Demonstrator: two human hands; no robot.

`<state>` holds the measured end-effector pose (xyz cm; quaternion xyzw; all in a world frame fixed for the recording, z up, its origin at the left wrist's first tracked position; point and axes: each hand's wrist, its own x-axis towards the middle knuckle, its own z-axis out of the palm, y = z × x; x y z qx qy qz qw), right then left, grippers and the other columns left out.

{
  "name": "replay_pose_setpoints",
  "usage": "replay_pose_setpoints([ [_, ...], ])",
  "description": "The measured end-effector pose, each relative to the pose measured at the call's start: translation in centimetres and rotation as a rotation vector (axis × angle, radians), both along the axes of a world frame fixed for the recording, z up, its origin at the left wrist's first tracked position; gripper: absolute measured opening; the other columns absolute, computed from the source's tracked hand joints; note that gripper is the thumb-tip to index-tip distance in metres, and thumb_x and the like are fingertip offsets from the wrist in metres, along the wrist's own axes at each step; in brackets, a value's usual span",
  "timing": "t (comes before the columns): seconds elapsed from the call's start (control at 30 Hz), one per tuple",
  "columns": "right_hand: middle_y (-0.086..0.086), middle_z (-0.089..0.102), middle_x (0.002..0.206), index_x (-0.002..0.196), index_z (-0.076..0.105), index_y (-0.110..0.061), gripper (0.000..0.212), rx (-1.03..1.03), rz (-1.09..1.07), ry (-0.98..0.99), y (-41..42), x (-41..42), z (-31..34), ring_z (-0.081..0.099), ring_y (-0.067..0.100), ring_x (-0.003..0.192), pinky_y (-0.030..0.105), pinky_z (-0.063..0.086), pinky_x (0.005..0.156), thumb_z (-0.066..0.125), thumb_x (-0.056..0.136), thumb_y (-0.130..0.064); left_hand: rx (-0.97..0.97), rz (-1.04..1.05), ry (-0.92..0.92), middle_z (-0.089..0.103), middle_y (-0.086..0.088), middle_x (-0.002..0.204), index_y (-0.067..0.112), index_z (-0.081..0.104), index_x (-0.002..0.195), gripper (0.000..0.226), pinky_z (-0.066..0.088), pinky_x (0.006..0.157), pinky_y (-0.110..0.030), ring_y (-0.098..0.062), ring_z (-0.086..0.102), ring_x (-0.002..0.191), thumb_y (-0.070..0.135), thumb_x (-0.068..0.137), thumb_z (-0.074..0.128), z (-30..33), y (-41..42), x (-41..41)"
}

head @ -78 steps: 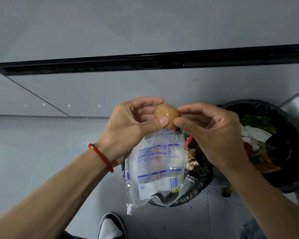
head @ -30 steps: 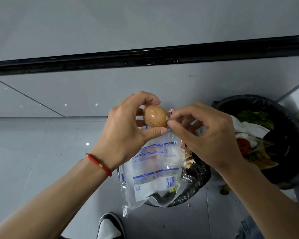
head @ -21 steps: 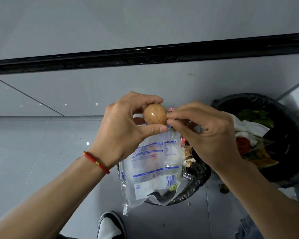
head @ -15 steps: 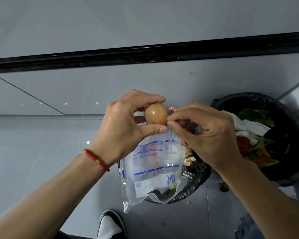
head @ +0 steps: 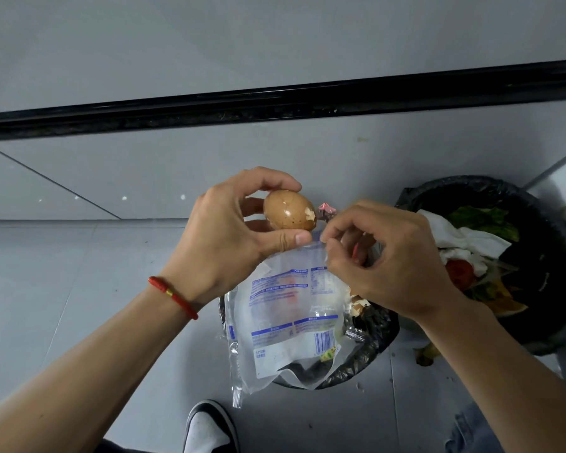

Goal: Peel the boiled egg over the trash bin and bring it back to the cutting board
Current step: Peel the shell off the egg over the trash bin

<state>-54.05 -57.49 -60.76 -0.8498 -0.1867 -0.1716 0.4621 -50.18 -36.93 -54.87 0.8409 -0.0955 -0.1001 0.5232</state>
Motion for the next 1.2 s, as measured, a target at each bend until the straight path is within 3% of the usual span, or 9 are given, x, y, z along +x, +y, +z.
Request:
replay_pose_setpoints([
  [0.23, -0.008, 0.064, 0.072, 0.081, 0.073, -0.012, 0.01, 0.004, -0.017, 0.032, -0.1, 0.2, -0.2, 0.061, 0.011, 0.058, 0.027, 0.052, 0.053, 0.078, 0.089, -0.016, 0.043, -0.032, -0.065, 0.074, 0.004, 0.109, 0.026, 0.071, 0.111, 0.051, 0.062, 0.089, -0.033, -0.016, 0.073, 0.103, 0.026, 0.065, 0.093, 0.1, 0.0, -0.1],
  [0.37, -0.005, 0.07, 0.076, 0.087, 0.074, -0.01, 0.025, 0.091, -0.06, 0.057, 0.4, 0.0, 0.2, 0.064, 0.011, 0.058, 0.026, 0.053, 0.052, 0.077, 0.088, -0.035, 0.068, -0.042, -0.112, 0.074, 0.007, 0.109, 0.028, 0.071, 0.111, 0.051, 0.062, 0.086, -0.027, -0.014, 0.072, 0.103, 0.029, 0.066, 0.093, 0.2, 0.0, -0.4],
  [0.5, -0.009, 0.076, 0.084, 0.095, 0.076, -0.013, 0.029, 0.19, -0.126, 0.154, 0.8, -0.1, 0.4, 0.069, 0.011, 0.057, 0.026, 0.056, 0.05, 0.072, 0.09, -0.042, 0.111, -0.055, -0.166, 0.072, 0.01, 0.107, 0.029, 0.07, 0.109, 0.05, 0.06, 0.083, -0.019, -0.014, 0.07, 0.103, 0.03, 0.065, 0.093, 0.5, -0.2, -0.6],
  [0.67, -0.009, 0.076, 0.076, 0.102, 0.079, -0.007, 0.019, 0.329, -0.102, 0.273, 0.8, -0.1, -0.1, 0.075, 0.007, 0.059, 0.024, 0.058, 0.049, 0.076, 0.094, -0.024, 0.179, -0.048, -0.225, 0.07, 0.013, 0.102, 0.026, 0.071, 0.107, 0.051, 0.057, 0.08, -0.013, -0.011, 0.069, 0.1, 0.03, 0.062, 0.095, 0.6, -0.3, -0.7],
  [0.83, -0.017, 0.069, 0.07, 0.094, 0.082, -0.009, 0.006, 0.235, -0.119, 0.147, 1.3, -0.4, -0.1, 0.066, -0.009, 0.055, 0.007, 0.05, 0.052, 0.076, 0.093, -0.008, 0.251, -0.065, -0.27, 0.071, 0.008, 0.098, 0.021, 0.073, 0.106, 0.052, 0.06, 0.08, -0.02, -0.012, 0.067, 0.094, 0.03, 0.061, 0.096, 0.5, -0.5, -1.0],
  [1.0, -0.011, 0.067, 0.063, 0.082, 0.081, -0.006, 0.012, 0.142, -0.17, 0.057, 1.3, -0.2, 0.1, 0.065, 0.006, 0.056, 0.007, 0.047, 0.053, 0.075, 0.092, -0.005, 0.251, -0.049, -0.233, 0.071, 0.008, 0.098, 0.024, 0.072, 0.106, 0.052, 0.062, 0.079, -0.023, -0.011, 0.069, 0.093, 0.03, 0.061, 0.096, 0.5, -0.6, -1.2],
  [1.1, -0.019, 0.063, 0.065, 0.084, 0.081, -0.007, 0.008, 0.133, -0.197, 0.036, 1.3, -0.3, 0.3, 0.066, 0.009, 0.06, 0.007, 0.049, 0.054, 0.077, 0.09, -0.004, 0.217, -0.032, -0.172, 0.072, 0.009, 0.101, 0.026, 0.072, 0.105, 0.051, 0.062, 0.078, -0.02, -0.011, 0.071, 0.097, 0.029, 0.061, 0.096, 0.6, -0.7, -1.2],
  [1.2, -0.014, 0.067, 0.068, 0.089, 0.082, -0.007, 0.008, 0.161, -0.206, 0.049, 1.1, -0.3, 0.3, 0.069, 0.009, 0.064, 0.007, 0.051, 0.056, 0.075, 0.092, -0.007, 0.192, -0.022, -0.123, 0.073, 0.009, 0.103, 0.028, 0.072, 0.106, 0.051, 0.062, 0.08, -0.019, -0.01, 0.072, 0.099, 0.027, 0.061, 0.096, 0.6, -0.7, -1.1],
])
